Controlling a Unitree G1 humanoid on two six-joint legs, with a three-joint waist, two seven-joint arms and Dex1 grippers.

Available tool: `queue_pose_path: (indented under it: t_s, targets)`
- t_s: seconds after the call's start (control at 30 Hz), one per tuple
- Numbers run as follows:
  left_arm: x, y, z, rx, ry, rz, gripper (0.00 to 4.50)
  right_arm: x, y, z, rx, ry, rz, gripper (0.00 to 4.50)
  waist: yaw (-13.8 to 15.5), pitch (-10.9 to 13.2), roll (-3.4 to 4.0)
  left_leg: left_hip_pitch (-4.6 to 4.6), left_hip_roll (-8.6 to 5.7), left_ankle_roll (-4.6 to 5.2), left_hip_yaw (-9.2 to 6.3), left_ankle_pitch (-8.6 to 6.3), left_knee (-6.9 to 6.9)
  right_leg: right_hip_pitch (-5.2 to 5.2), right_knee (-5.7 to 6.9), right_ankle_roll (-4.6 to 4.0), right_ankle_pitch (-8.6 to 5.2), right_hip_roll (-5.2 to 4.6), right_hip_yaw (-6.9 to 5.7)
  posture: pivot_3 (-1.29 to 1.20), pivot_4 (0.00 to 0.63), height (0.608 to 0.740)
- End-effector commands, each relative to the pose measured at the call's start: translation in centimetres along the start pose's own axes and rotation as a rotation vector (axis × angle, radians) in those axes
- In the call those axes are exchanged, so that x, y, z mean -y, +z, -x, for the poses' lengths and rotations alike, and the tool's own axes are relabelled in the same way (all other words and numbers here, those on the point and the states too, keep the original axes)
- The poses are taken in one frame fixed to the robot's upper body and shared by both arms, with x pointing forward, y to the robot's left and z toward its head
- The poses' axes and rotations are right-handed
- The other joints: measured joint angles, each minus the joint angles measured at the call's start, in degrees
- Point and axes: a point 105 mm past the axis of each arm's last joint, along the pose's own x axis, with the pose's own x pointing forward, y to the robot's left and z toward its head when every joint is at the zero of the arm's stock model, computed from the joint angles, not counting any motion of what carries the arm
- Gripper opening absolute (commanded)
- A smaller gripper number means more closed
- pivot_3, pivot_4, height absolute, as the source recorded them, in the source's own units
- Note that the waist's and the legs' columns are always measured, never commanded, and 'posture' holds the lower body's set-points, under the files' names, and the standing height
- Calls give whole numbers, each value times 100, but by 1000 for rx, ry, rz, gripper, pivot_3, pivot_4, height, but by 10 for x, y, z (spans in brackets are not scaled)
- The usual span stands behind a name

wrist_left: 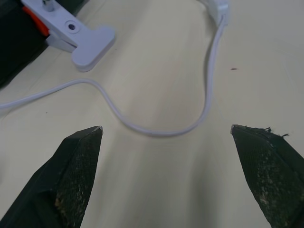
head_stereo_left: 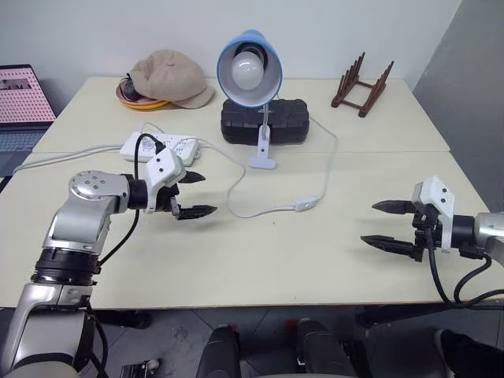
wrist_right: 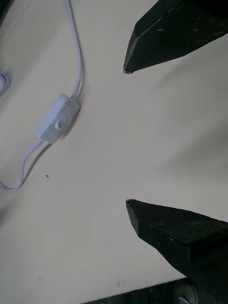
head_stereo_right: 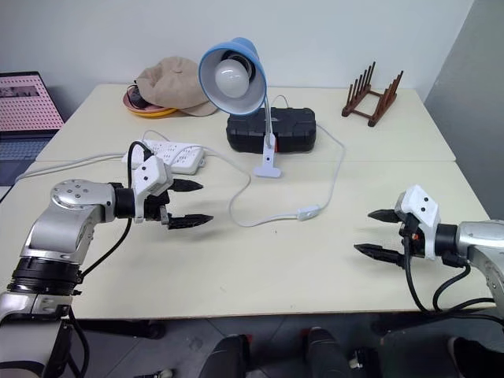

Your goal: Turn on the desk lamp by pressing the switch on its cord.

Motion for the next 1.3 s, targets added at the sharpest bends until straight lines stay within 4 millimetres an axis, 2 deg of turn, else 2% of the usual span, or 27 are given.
queue_pose_path:
  t_s: [0.03, 0.47, 0.73, 0.93, 1.07, 1.2, 1.3]
  targets:
    - [-7, 14, 4, 26, 29, -27, 4500, 3, 10, 1, 23, -9, 35, 4453, 1, 0, 0, 0, 0, 0, 0, 0, 0, 0, 0, 0, 0, 0, 0, 0, 150, 740]
    - [-7, 19, -1, 35, 41, -79, 4500, 9, 13, 0, 17, -13, 62, 4453, 3, 0, 0, -3, 0, 0, 0, 0, 1, -2, 0, 1, 0, 0, 0, 0, 150, 740]
    - [0, 28, -5, 63, 4, -67, 4500, 16, 15, -13, 20, 5, 97, 4453, 1, 0, 0, -4, 0, 0, 0, 0, 1, -2, -1, 1, 0, 0, 0, 0, 150, 740]
    - [10, 36, -10, 95, -30, -63, 4500, 24, 17, -31, 26, 41, 127, 4453, -6, 0, 0, -3, 0, 0, 1, 0, 1, -3, 1, 1, 0, 1, 0, 0, 150, 740]
    - [25, 42, -17, 134, -90, -34, 4500, 35, 14, -47, 6, 58, 158, 4453, -18, 1, 1, -3, 0, 0, 1, 0, 2, -2, 0, 1, 0, 0, 1, 0, 150, 740]
    - [53, 43, -28, 160, -147, -54, 4500, 46, 17, -78, -20, 109, 238, 4453, -110, 4, 6, 2, 1, 0, 5, 0, 1, -1, 1, 1, 0, 0, 7, 0, 150, 740]
    - [61, 44, -31, 181, -148, -43, 4500, 55, 19, -97, -52, 137, 298, 4453, -140, 5, 5, 0, 2, 0, 3, 0, 1, -3, 4, 1, 1, 3, 4, 0, 150, 740]
